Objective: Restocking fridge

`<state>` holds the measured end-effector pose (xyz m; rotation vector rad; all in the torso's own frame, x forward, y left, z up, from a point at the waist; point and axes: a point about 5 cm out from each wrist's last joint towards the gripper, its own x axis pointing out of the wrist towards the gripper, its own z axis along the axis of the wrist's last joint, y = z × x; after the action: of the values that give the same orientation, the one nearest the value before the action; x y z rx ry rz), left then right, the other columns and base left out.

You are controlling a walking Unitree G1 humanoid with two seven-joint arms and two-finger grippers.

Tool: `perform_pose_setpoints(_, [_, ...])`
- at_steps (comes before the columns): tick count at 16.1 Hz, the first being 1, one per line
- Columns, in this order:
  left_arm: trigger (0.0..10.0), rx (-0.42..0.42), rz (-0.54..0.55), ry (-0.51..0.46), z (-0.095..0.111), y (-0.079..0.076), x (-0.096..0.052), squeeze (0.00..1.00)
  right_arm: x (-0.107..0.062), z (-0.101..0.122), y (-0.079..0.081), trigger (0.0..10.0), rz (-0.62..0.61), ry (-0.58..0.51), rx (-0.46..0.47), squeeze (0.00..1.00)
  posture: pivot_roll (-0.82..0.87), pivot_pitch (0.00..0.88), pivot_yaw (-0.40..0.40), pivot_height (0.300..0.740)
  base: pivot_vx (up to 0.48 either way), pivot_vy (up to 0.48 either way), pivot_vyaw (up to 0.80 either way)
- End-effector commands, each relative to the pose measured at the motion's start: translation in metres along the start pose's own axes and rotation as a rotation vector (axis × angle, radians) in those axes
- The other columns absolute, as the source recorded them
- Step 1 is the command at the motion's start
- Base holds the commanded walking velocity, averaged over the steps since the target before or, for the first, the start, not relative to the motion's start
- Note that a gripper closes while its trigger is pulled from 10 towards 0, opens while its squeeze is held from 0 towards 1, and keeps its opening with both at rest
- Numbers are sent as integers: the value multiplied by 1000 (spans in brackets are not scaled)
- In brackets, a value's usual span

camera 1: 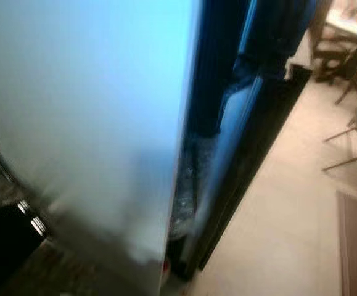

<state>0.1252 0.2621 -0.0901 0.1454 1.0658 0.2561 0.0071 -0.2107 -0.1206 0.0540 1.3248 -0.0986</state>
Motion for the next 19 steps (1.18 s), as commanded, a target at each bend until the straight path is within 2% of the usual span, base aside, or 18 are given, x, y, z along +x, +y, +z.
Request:
perform_pose_setpoints(1, [10000,-3,5,26,-8,0,-1,0,0,-1,2,10000,11,15,-14,0,106,0,-40,740,0,0,0])
perform_pose_setpoints(6, [10000,-4,3,13,-4,-1,-1,0,0,-1,3,10000,12,13,-8,0,105,0,-38,740,0,0,-771])
perform_pose_setpoints(14, [10000,-45,2,-3,-2,-2,0,0,1,1,3,10000,10,-1,3,0,110,0,-41,740,0,0,0])
perform_pose_setpoints(17, [10000,-41,-1,-3,-2,-2,0,0,0,0,2,10000,-12,-4,44,0,109,0,-40,740,0,336,0])
perform_pose_setpoints(19, [10000,-40,0,-3,-1,-2,0,0,0,-1,2,10000,-17,-3,47,0,108,0,-38,740,0,328,-613])
